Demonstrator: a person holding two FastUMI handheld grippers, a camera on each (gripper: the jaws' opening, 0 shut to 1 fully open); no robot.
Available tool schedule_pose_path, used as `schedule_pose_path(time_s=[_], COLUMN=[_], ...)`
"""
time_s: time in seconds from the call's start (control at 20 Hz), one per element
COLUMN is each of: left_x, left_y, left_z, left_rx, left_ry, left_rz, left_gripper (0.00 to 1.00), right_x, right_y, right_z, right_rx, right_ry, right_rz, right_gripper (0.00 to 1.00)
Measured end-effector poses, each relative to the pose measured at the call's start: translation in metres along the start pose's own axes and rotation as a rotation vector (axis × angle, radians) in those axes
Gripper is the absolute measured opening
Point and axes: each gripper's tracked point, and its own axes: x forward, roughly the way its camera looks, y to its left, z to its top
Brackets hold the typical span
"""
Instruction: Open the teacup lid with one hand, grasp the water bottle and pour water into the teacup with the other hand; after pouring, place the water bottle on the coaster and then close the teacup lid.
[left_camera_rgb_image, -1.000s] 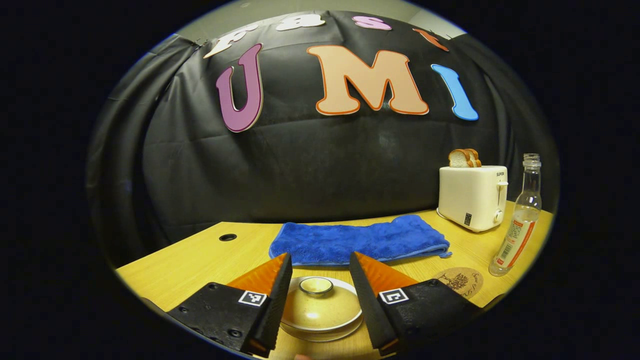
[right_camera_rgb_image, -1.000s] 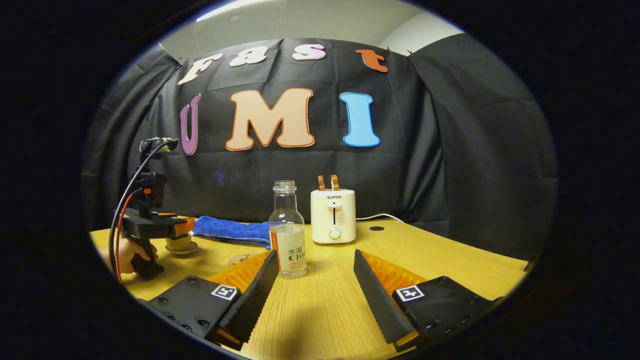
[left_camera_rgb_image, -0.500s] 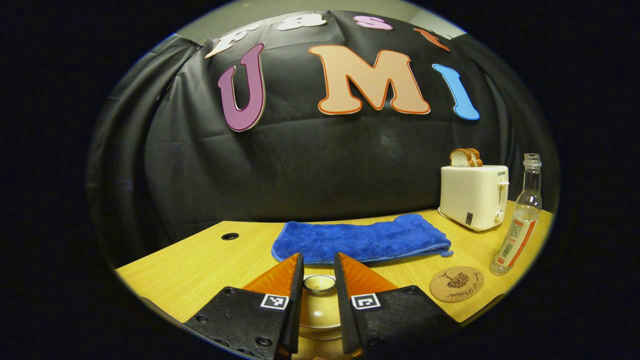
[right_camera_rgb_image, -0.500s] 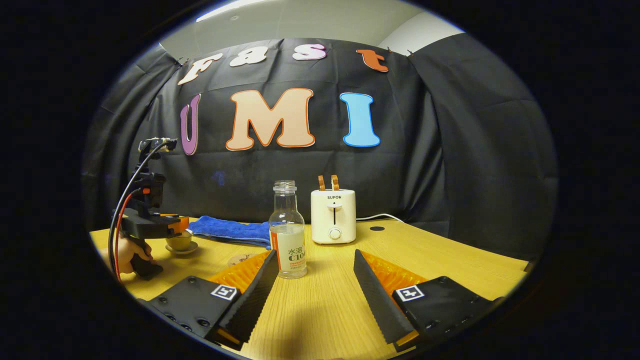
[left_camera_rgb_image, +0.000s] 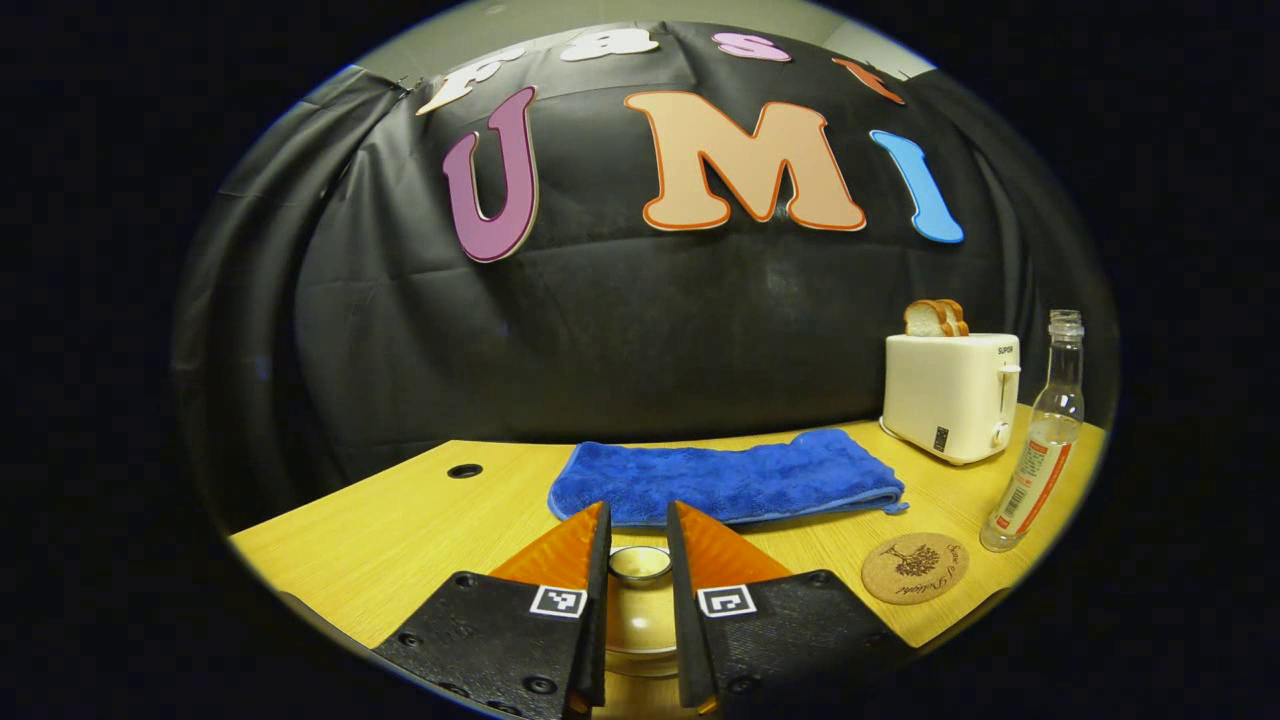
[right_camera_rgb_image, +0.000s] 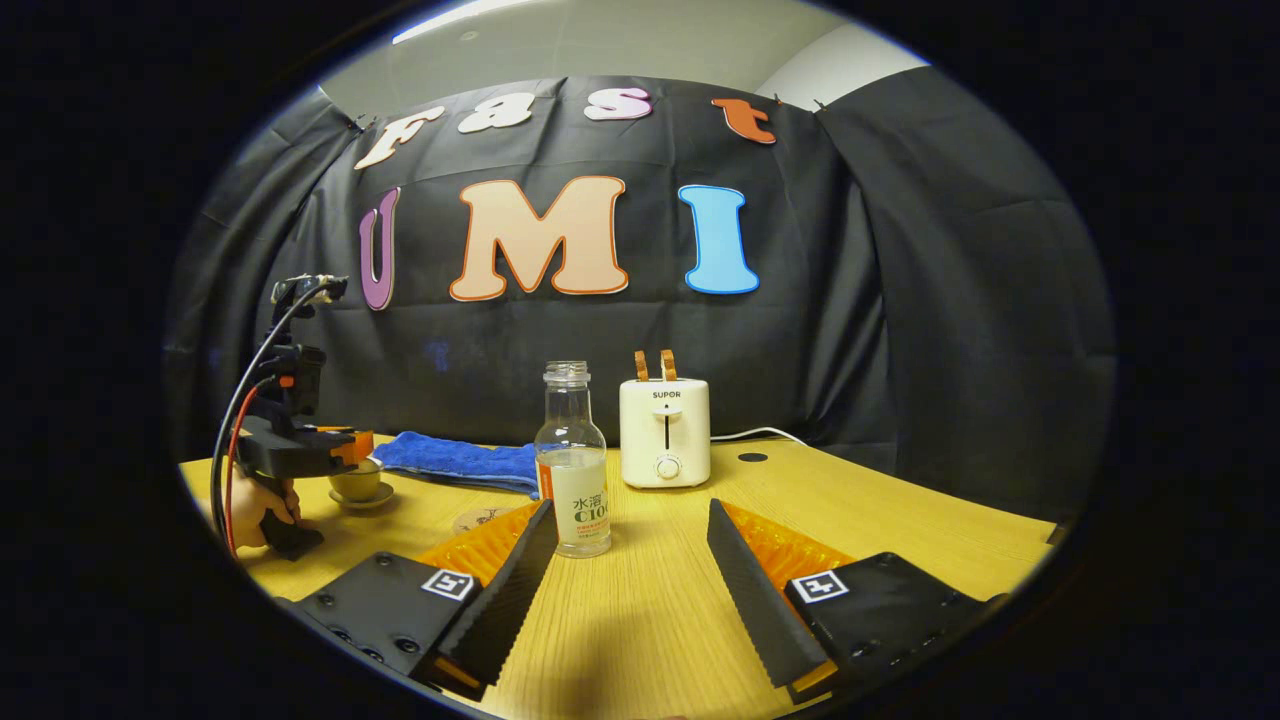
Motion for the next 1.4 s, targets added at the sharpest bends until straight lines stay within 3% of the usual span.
schedule_pose_path(time_s=[0.45, 0.55, 0.65, 0.7, 0.75, 0.8, 0.9, 0.95, 1.0, 1.15, 1.2, 1.3, 1.4], left_x=[-0.017, -0.032, -0.051, -0.064, -0.075, -0.086, -0.107, -0.117, -0.125, -0.142, -0.146, -0.151, -0.16], left_y=[0.002, 0.005, 0.007, 0.011, 0.014, 0.017, 0.027, 0.031, 0.035, 0.047, 0.048, 0.053, 0.052], left_z=[0.017, 0.03, 0.033, 0.033, 0.032, 0.029, 0.021, 0.021, 0.02, 0.011, 0.009, 0.002, -0.006], left_rx=[-0.037, -0.034, -0.018, -0.018, -0.021, -0.026, -0.023, -0.028, -0.034, -0.061, -0.067, -0.06, -0.064], left_ry=[-0.077, -0.117, -0.129, -0.134, -0.138, -0.139, -0.133, -0.137, -0.141, -0.126, -0.12, -0.104, -0.076], left_rz=[-0.034, -0.043, -0.062, -0.067, -0.071, -0.074, -0.066, -0.061, -0.057, -0.034, -0.028, -0.021, -0.027], left_gripper=[0.22, 0.22, 0.22, 0.22, 0.22, 0.22, 0.22, 0.22, 0.22, 0.22, 0.22, 0.22, 0.22], right_x=[0.0, 0.002, 0.007, 0.01, 0.015, 0.019, 0.029, 0.035, 0.04, 0.057, 0.062, 0.076, 0.09], right_y=[0.002, 0.007, 0.017, 0.023, 0.03, 0.035, 0.044, 0.047, 0.051, 0.056, 0.058, 0.06, 0.062], right_z=[-0.001, -0.001, -0.002, -0.002, -0.002, -0.003, -0.003, -0.004, -0.004, -0.005, -0.006, -0.005, -0.006], right_rx=[0.0, 0.001, 0.001, 0.002, 0.001, 0.002, 0.003, 0.002, 0.003, 0.004, 0.004, 0.004, 0.004], right_ry=[0.002, 0.003, 0.004, 0.005, 0.007, 0.011, 0.007, 0.008, 0.008, 0.007, 0.007, 0.008, 0.008], right_rz=[0.011, 0.023, 0.042, 0.054, 0.063, 0.066, 0.066, 0.065, 0.065, 0.057, 0.059, 0.052, 0.047], right_gripper=[0.98, 0.94, 0.98, 0.94, 0.98, 0.94, 0.98, 0.94, 0.98, 0.98, 0.93, 1.0, 1.0])
